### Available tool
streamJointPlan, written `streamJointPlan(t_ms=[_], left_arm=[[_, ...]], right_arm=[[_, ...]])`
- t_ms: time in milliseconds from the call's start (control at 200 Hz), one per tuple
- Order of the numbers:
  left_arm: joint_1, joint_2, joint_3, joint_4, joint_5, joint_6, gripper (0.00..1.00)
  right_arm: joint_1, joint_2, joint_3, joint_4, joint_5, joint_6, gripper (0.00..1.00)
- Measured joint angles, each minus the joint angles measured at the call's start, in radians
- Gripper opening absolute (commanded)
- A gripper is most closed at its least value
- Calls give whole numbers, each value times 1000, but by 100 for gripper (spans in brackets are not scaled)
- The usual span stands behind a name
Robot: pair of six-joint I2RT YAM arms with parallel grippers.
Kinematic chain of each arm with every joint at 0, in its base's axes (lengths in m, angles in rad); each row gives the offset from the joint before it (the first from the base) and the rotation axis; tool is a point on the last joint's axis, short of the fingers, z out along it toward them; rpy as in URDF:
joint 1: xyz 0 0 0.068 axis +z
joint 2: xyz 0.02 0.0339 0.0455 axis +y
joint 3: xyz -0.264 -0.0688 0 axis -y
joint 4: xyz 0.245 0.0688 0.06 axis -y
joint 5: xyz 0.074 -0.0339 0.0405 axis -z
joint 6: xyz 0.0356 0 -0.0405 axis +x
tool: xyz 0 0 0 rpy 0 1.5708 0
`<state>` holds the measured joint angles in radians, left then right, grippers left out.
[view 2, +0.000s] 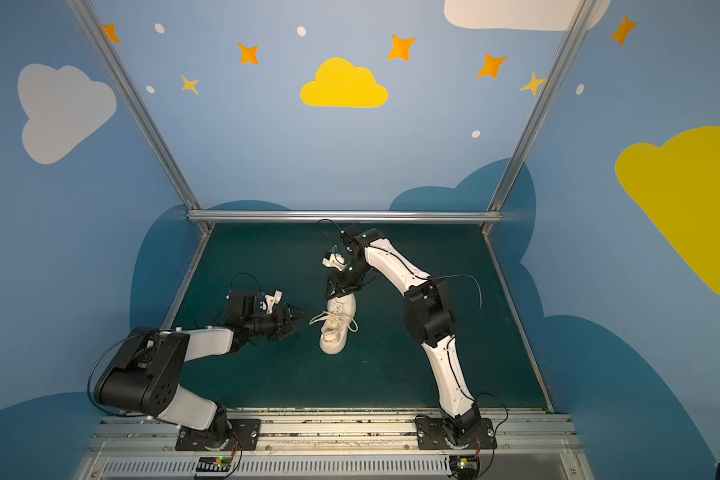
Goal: Tie the shoes
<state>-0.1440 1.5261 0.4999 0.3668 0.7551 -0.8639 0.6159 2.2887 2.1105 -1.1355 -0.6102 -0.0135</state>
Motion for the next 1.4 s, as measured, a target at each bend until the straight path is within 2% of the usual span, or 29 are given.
streamJointPlan(t_ms=[80, 155, 240, 390, 841, 991, 1071, 1171, 1312, 1402], left_arm=[[18, 0, 59, -56, 8, 15, 86], [26, 27, 122, -75, 42, 14, 81], [27, 100, 179, -56, 97, -39, 77], [27, 188, 221, -108, 144, -97, 78], [-6, 186, 239, -300, 145, -129, 75], [-21, 206, 238, -271, 145, -166, 63], [-42, 245, 239, -225, 148, -204, 52], [-64, 296, 244, -180, 154, -243, 40], [-68, 303, 248, -172, 161, -254, 19], [-67, 296, 255, -179, 163, -245, 14]], right_arm=[[-2, 18, 26, 2, 8, 18, 53], [-6, 18, 34, 2, 12, 55, 53], [-14, 18, 48, 8, 9, 113, 53], [-43, 10, 50, 3, 2, 194, 52], [-113, 3, 32, -80, -72, 188, 51], [-113, 2, 31, -90, -87, 178, 50], [-113, 2, 30, -92, -97, 173, 48], [-113, 2, 30, -91, -110, 169, 42], [-101, 21, 93, -118, -85, 169, 27], [-84, 40, 152, -123, -62, 179, 23]])
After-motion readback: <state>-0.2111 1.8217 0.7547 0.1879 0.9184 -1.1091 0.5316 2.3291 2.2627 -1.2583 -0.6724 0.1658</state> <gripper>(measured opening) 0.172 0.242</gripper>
